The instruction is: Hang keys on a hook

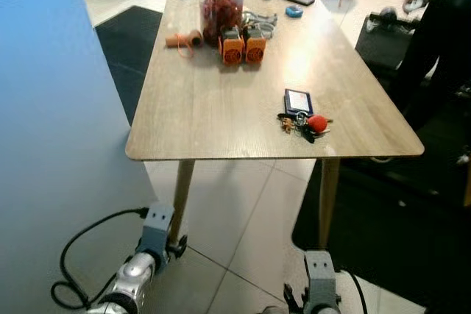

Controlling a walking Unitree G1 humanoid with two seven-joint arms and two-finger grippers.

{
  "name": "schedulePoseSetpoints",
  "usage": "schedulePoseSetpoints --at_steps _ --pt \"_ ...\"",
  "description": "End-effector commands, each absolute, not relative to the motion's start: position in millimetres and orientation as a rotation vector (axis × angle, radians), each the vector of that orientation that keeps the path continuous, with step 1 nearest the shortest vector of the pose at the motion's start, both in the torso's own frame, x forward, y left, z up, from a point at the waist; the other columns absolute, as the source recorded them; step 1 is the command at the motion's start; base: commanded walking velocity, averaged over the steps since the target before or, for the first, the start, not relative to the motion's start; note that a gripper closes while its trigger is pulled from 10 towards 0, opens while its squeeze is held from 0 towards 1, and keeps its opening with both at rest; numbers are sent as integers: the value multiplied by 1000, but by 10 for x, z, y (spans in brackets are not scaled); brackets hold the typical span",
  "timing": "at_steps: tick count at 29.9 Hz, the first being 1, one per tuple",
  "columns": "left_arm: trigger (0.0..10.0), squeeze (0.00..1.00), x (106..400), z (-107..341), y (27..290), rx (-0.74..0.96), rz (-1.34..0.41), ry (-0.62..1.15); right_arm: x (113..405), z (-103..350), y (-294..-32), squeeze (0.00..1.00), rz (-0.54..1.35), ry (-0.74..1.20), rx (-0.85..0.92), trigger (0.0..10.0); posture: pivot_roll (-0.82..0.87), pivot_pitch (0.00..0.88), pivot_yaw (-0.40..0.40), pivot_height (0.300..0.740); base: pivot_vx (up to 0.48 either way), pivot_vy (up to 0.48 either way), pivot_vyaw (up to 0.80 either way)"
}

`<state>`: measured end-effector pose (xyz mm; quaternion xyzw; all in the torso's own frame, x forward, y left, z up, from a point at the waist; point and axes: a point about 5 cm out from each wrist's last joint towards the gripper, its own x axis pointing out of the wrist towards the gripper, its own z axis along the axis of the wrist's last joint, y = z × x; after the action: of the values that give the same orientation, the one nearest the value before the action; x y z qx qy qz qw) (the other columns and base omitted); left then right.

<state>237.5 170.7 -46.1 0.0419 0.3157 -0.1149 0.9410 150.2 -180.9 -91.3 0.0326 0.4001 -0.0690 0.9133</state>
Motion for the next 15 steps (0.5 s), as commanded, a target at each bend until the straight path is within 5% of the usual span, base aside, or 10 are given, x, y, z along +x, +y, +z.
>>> schedulePoseSetpoints --at_steps 1,15 --pt "10000 0 2337 -493 1760 91 -218 677 1428 -934 -1852 0 -193 832 90 10000 37 31 67 740 0 0 0" --pt "10000 0 2237 -567 1729 46 -153 699 1563 -877 -1917 0 -150 809 51 10000 38 50 9 740 0 0 0"
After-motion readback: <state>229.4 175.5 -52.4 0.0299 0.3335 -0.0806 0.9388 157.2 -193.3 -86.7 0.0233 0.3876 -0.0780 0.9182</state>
